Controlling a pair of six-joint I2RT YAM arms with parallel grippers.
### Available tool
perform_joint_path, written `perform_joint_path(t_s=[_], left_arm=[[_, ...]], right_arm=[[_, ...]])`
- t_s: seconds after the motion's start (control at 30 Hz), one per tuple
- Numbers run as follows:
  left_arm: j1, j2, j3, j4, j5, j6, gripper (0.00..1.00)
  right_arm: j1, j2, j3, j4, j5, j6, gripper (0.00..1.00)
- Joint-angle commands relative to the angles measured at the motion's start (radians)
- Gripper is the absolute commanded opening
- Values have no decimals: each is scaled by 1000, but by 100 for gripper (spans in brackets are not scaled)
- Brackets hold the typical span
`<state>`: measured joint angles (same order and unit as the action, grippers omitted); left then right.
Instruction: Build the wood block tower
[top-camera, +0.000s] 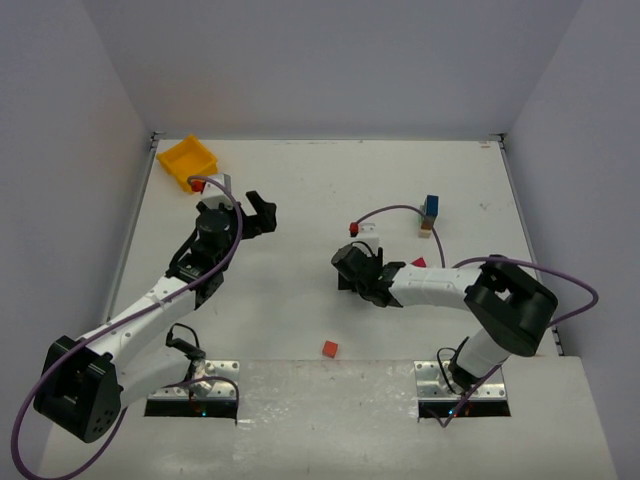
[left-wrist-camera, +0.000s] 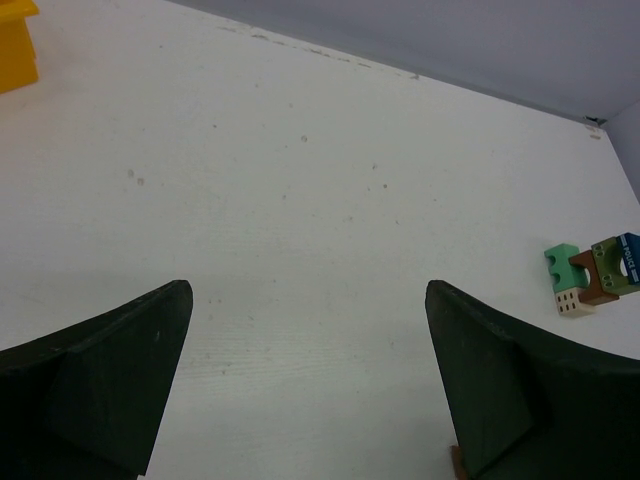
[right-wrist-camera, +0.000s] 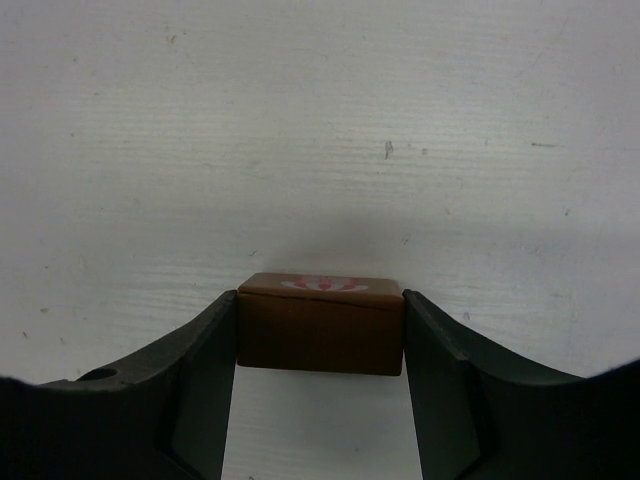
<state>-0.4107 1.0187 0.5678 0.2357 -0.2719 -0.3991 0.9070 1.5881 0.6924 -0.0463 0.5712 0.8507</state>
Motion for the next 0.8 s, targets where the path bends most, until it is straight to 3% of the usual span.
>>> perform_joint_path(t_s=[0.0,0.07,0.17,0.3,0.4,0.57,0.77], left_arm=[[3,-16,-3,49,14,-8,100],[3,-16,-5,51,10,-7,100],[3,-13,-4,51,5,-7,100],[3,-2,0,51,-10,-3,100],[3,7,2,52,-27,-2,100],[3,21,7,60,-53,7,100],[3,36,9,83,-63,26,100]], right_arm=[[7,-91,14,198,29,-389,37],[-8,-101,67,253,-8,-693,35],[-58,-103,164,217,-138,-959,39],[-238,-96,300,93,-522,-1159,25],[-377,-83,387,-32,-768,-1315,25],[-472,-81,438,-220,-933,-1740,27],[-663,8,677,-573,-1067,-1942,31]])
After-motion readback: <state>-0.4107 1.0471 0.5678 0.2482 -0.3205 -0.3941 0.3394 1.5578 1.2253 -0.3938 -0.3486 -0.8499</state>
